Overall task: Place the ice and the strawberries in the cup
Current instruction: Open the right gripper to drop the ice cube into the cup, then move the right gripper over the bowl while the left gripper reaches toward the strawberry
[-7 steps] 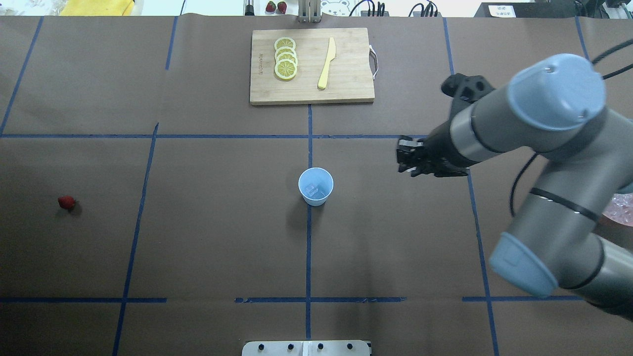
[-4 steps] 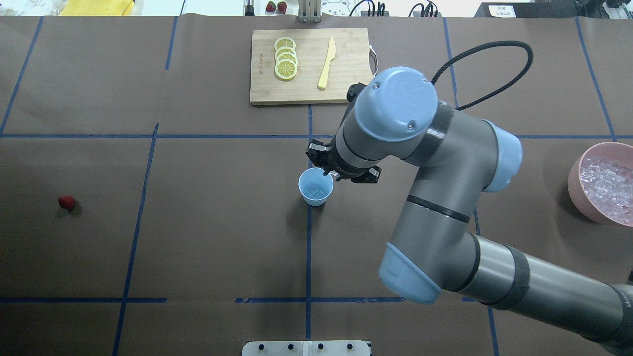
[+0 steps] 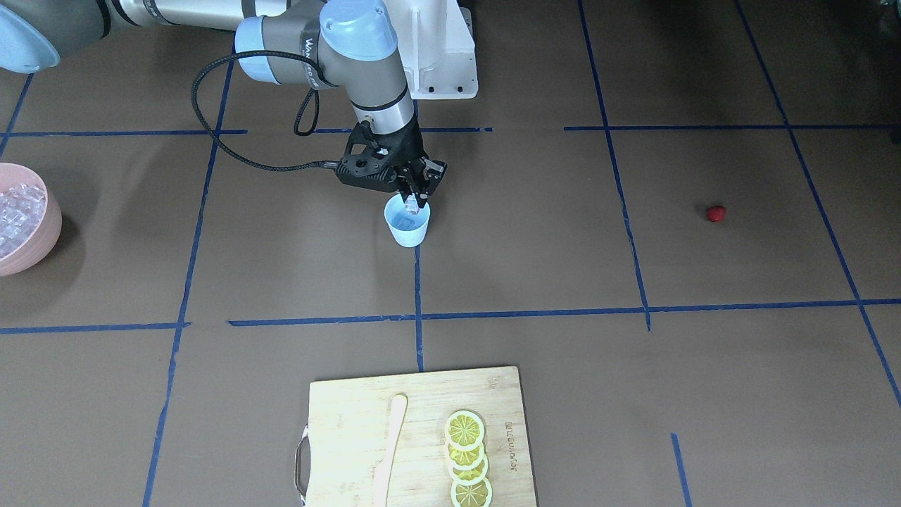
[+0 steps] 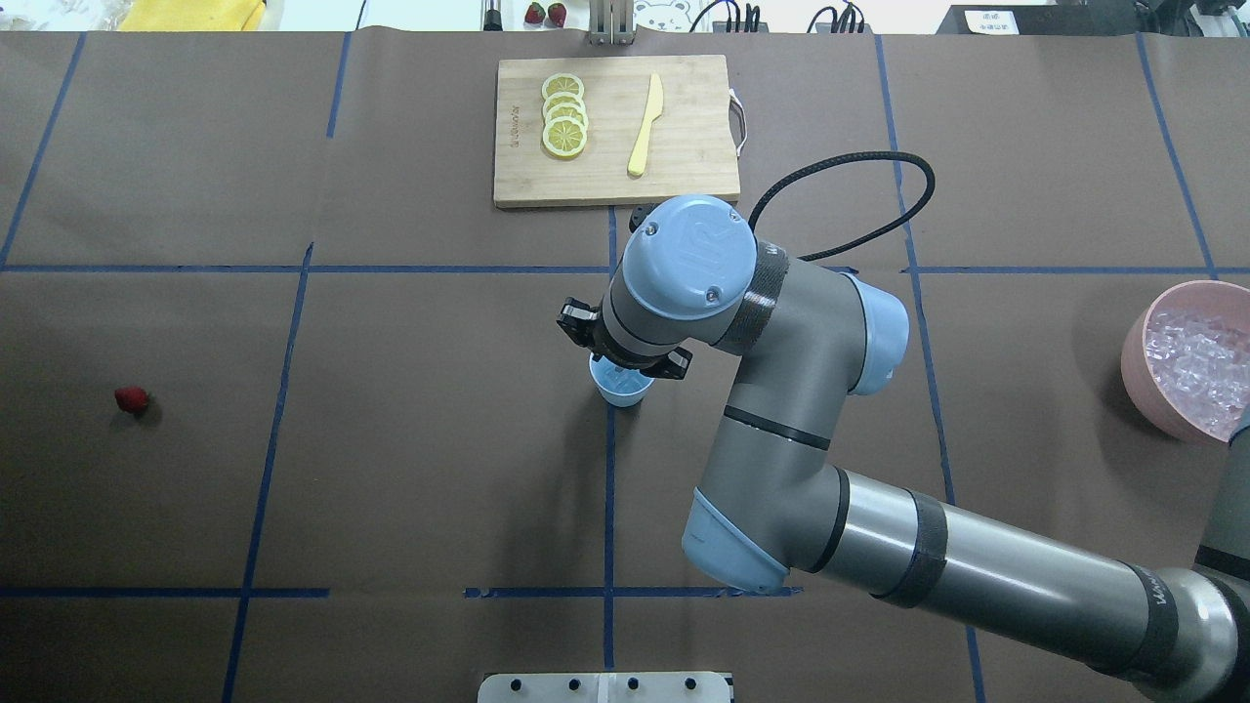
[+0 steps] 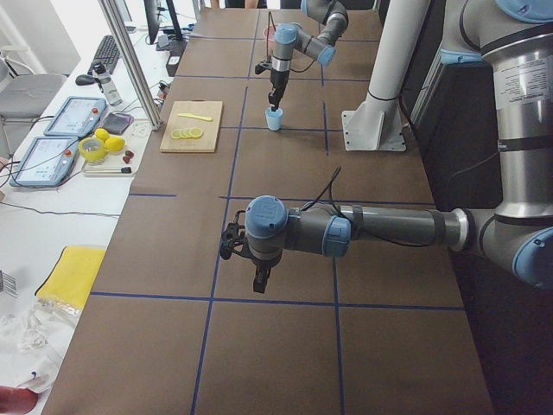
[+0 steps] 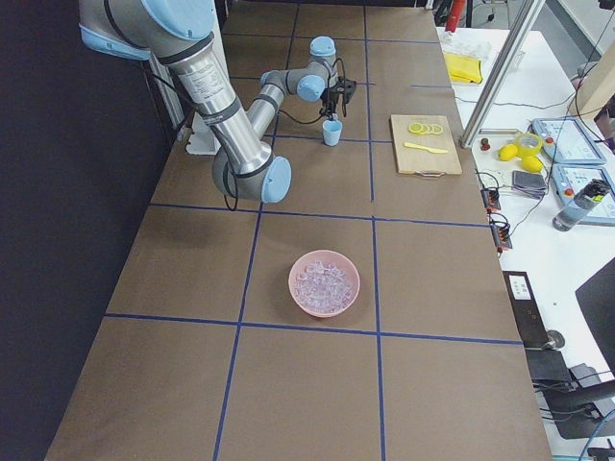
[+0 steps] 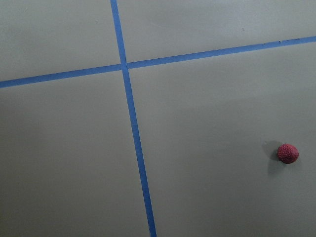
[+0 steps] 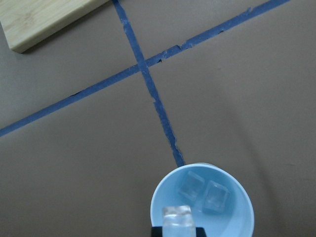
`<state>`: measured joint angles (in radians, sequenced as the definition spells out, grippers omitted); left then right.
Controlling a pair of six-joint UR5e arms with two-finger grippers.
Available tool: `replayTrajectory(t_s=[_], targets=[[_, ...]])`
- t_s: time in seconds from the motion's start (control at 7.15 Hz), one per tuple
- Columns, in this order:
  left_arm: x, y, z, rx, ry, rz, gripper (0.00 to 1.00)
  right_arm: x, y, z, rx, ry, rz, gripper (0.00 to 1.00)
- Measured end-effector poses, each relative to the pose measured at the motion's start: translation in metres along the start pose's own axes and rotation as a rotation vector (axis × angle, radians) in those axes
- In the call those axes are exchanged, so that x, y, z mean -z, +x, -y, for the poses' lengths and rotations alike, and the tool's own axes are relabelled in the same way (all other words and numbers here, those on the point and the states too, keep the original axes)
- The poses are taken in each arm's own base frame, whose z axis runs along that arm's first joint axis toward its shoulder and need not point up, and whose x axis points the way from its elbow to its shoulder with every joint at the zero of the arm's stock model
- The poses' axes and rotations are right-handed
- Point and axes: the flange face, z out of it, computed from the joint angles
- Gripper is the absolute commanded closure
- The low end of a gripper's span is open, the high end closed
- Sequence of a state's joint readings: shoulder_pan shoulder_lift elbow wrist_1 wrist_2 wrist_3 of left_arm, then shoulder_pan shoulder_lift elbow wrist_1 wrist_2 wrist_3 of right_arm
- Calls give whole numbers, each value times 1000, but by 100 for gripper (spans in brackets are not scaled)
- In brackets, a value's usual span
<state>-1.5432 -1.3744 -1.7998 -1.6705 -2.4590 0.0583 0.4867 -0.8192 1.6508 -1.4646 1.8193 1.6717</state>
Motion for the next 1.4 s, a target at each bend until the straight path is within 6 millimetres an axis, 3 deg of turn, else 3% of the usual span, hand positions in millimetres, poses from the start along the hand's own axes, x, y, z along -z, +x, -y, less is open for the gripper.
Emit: replayTrajectory(t_s=[0.28,0.42,0.56,0.84,0.98,1.12,1.4], targets=[[0,0,0,0,1,0,0,-4,3,0,-1,0,-5,34],[0,0,0,0,1,0,0,-5,4,0,-2,0,-7,26],[1,1,1,0,1,0,0,-6,4,1,-4,2,-10,0],[1,1,1,1,2,0,0,2,6,9,-15,11,-22,0],[1,1,1,2,2,0,0,20,13,19,-26,12,-19,0],[0,2,2,1,0,0,0,51,35,37,-43,1,-9,0],[-9,13,8,12,-14,-4,0,117,119,87,-22,-39,6,0]])
